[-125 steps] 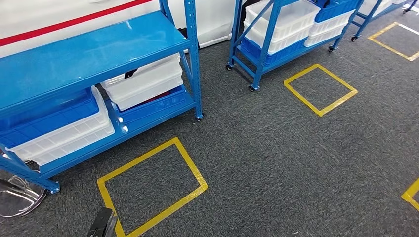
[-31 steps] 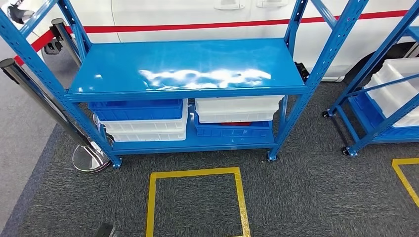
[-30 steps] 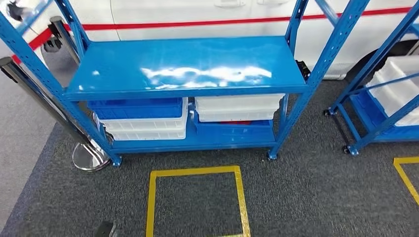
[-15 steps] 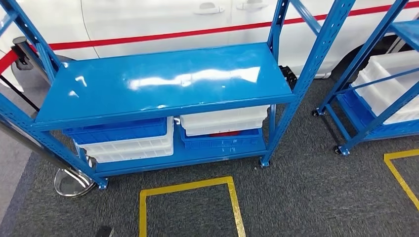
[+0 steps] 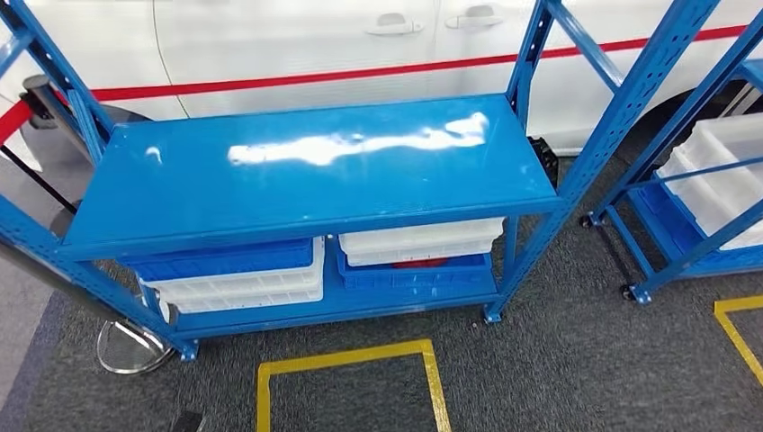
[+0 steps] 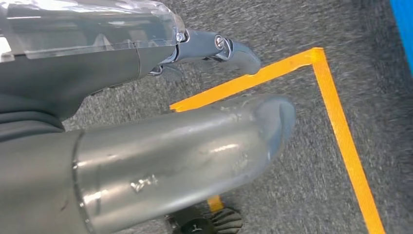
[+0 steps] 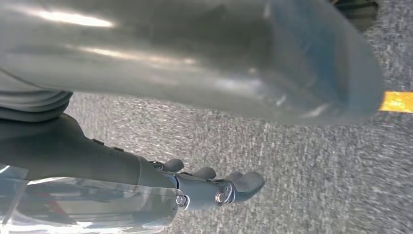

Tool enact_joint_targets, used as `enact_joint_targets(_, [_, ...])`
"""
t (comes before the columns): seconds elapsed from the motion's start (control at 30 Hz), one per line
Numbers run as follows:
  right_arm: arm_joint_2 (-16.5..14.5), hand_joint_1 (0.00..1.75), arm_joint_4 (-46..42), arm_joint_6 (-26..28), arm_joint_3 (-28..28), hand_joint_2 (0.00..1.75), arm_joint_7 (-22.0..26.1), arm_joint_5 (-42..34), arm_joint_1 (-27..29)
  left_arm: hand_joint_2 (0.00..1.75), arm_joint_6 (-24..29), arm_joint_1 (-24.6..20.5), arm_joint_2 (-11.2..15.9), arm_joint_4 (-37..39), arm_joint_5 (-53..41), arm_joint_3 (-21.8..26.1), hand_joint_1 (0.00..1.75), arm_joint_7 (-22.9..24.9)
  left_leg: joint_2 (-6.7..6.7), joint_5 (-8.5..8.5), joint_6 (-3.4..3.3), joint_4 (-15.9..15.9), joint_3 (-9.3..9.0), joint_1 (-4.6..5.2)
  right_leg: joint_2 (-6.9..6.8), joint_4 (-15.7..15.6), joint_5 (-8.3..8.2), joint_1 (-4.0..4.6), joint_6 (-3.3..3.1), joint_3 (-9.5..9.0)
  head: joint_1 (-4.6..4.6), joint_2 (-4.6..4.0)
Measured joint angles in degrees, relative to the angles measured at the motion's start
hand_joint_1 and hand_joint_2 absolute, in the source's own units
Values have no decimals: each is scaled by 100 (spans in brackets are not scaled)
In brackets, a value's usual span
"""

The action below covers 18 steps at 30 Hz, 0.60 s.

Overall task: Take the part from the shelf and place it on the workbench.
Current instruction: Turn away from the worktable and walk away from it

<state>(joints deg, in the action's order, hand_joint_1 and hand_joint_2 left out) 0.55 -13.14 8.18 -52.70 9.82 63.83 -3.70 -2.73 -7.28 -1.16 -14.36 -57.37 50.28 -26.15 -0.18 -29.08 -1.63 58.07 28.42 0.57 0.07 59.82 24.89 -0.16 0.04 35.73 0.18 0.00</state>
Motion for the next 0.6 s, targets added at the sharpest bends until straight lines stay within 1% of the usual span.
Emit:
enact_joint_targets(0.03, [-1, 0, 0, -1, -1, 0, -4, 1, -3, 0, 2, -3, 0, 0, 0, 1, 0, 4, -1, -19, 36, 17, -23, 7, 6, -20, 14, 7, -28, 1, 2, 0])
enact_joint_targets(0.1, [-4, 0, 0, -1, -1, 0, -8, 3, -4, 0, 9, -7, 3, 0, 1, 1, 0, 9, -1, -58, 85, 85, -4, 6, 17, -69, -32, -25, -86, -50, 5, 0])
enact_joint_targets(0.13, [-7, 0, 0, -1, -2, 0, -11, 5, -4, 0, 14, -12, 3, 0, 2, 0, 0, 9, -2, -120, 111, 220, 61, -2, 17, -97, -29, -39, -110, -83, -1, 0])
enact_joint_targets(0.17, [-10, 0, 0, 0, -2, 0, -13, 10, -6, 0, 25, -16, 3, -1, 6, 0, 0, 10, -2, -243, 143, 472, 187, -17, 17, -121, -26, -52, -131, -110, -7, 0])
enact_joint_targets(0.23, [-18, 0, 0, 2, -2, 87, -17, 28, -9, 0, 48, -15, 4, -1, 14, 3, 0, 13, -1, -563, 219, 1176, 564, -61, 18, -134, -3, -55, -155, -133, -17, 0])
enact_joint_targets(0.27, [-23, 0, 0, 2, -3, 131, -18, 39, -10, 0, 63, -8, 6, -2, 17, 5, 0, 18, 0, -665, 250, 1454, 744, -83, 22, -130, 12, -56, -157, -142, -16, 0])
enact_joint_targets(0.3, [-28, 0, 0, 2, -4, 175, -18, 51, -9, 0, 74, 0, 7, -2, 17, 8, 0, 28, 0, -653, 270, 1550, 841, -102, 26, -125, 29, -58, -153, -157, -15, 0])
enact_joint_targets(0.33, [-33, 0, 0, -1, -7, 175, -18, 60, -9, 0, 82, 6, 7, -2, 17, 10, 0, 42, 1, -521, 282, 1436, 840, -116, 29, -121, 47, -60, -145, -179, -15, 0])
enact_joint_targets(0.37, [-40, 0, 0, -7, -13, 175, -19, 69, -8, 0, 87, 10, 7, -2, 18, 14, 0, 59, 1, -285, 285, 1116, 734, -127, 32, -117, 65, -63, -131, -208, -15, 0])
enact_joint_targets(0.4, [-45, 0, 0, -13, -22, 175, -19, 77, -8, 0, 90, 11, 8, -2, 19, 18, 0, 73, 0, -51, 277, 716, 591, -132, 34, -114, 81, -64, -114, -235, -14, 0])
enact_joint_targets(0.43, [-50, 0, 0, -20, -33, 175, -20, 83, -10, 0, 93, 8, 8, -1, 21, 24, 0, 86, 2, 68, 257, 375, 469, -123, 38, -107, 89, -62, -91, -246, -14, 0])
enact_joint_targets(0.47, [-55, 0, 0, -26, -44, 175, -21, 88, -16, 0, 97, 7, 9, -1, 22, 30, 0, 96, 2, 147, 225, 149, 389, -110, 41, -102, 97, -59, -60, -243, -11, 0])
enact_joint_targets(0.5, [-56, 0, 0, -31, -57, 175, -26, 92, -20, 0, 101, 12, 9, -2, 24, 34, 0, 108, 2, 153, 183, 62, 370, -93, 44, -100, 100, -57, -25, -238, -12, 0])
enact_joint_targets(0.53, [-60, 0, 0, -34, -67, 175, -35, 96, -24, 0, 104, 18, 9, -2, 25, 39, 0, 119, 1, 150, 143, 42, 368, -76, 47, -116, 94, -55, 17, -238, -11, 0])
enact_joint_targets(0.57, [-63, 0, 0, -35, -75, 175, -52, 103, -26, 0, 107, 27, 8, -2, 26, 42, 0, 130, -5, 218, 121, 13, 347, -81, 46, -133, 100, -51, 29, -254, -10, 0])
enact_joint_targets(0.6, [-68, 0, 0, -32, -82, 175, -74, 122, -25, 44, 109, 31, 7, -1, 26, 45, 0, 139, -10, 256, 120, -21, 327, -86, 43, -164, 86, -45, -39, -275, -1, 0])
